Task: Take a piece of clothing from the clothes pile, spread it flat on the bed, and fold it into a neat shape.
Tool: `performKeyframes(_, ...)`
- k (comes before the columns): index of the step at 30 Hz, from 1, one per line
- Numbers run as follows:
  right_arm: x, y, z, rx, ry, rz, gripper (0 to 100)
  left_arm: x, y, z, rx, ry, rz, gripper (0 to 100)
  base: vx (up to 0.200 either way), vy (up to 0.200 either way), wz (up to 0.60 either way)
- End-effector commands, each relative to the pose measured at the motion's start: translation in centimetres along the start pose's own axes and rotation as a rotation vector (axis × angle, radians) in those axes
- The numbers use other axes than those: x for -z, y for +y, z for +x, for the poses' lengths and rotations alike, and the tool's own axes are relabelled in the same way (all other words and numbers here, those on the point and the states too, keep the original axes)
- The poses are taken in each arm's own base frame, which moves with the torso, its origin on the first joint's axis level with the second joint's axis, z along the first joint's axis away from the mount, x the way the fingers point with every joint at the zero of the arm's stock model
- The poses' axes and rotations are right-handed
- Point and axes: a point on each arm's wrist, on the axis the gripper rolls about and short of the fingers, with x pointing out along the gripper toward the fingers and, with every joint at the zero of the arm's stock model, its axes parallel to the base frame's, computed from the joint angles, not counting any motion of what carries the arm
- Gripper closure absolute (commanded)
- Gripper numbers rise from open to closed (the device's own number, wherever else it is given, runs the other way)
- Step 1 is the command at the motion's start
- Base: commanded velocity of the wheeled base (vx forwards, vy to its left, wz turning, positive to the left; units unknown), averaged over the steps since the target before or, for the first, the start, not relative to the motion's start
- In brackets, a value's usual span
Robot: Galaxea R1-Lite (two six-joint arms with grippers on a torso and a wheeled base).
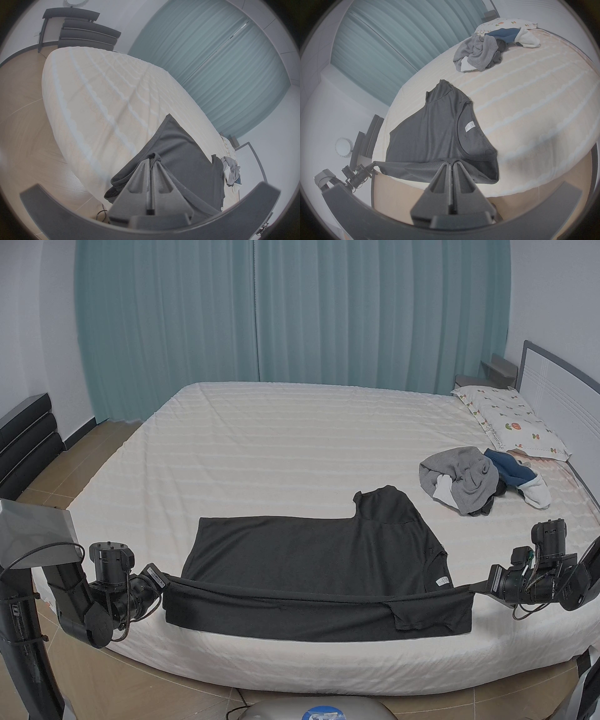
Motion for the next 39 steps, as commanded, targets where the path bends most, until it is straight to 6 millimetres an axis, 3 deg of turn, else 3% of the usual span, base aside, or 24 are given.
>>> performKeyframes(1, -0.1, 0.3, -0.5, -0.008, -0.011, 0.012, 100, -0.3, -0.3, -0.9, 0.011, -0.009, -0.001, 100, 0.0, 0.0, 0.0)
performKeyframes(6, 1.0, 0.2, -2.3, -0.007, -0.013, 0.016, 100, -0.8, -0.9, -2.9, 0.035, -0.027, 0.007, 100, 0.0, 0.0, 0.0)
performKeyframes(11, 3.3, 0.0, -4.8, 0.0, -0.001, 0.004, 100, -0.2, 0.0, -5.2, 0.005, -0.003, 0.067, 100, 0.0, 0.0, 0.0)
performKeyframes(16, 5.1, -0.3, -6.0, 0.015, 0.03, -0.037, 100, 0.6, 1.0, -6.0, -0.031, 0.029, 0.119, 100, 0.0, 0.0, 0.0)
performKeyframes(22, 5.7, -0.3, -6.7, 0.022, 0.047, -0.048, 100, 1.0, 1.4, -6.4, -0.048, 0.049, 0.159, 100, 0.0, 0.0, 0.0)
performKeyframes(30, 3.7, 0.1, -4.9, 0.014, 0.044, -0.058, 100, 0.2, 0.5, -4.0, -0.014, 0.014, 0.15, 100, 0.0, 0.0, 0.0)
performKeyframes(39, 0.6, -0.4, 0.7, 0.03, 0.076, -0.048, 100, 0.2, 0.4, 1.3, -0.014, 0.011, 0.116, 100, 0.0, 0.0, 0.0)
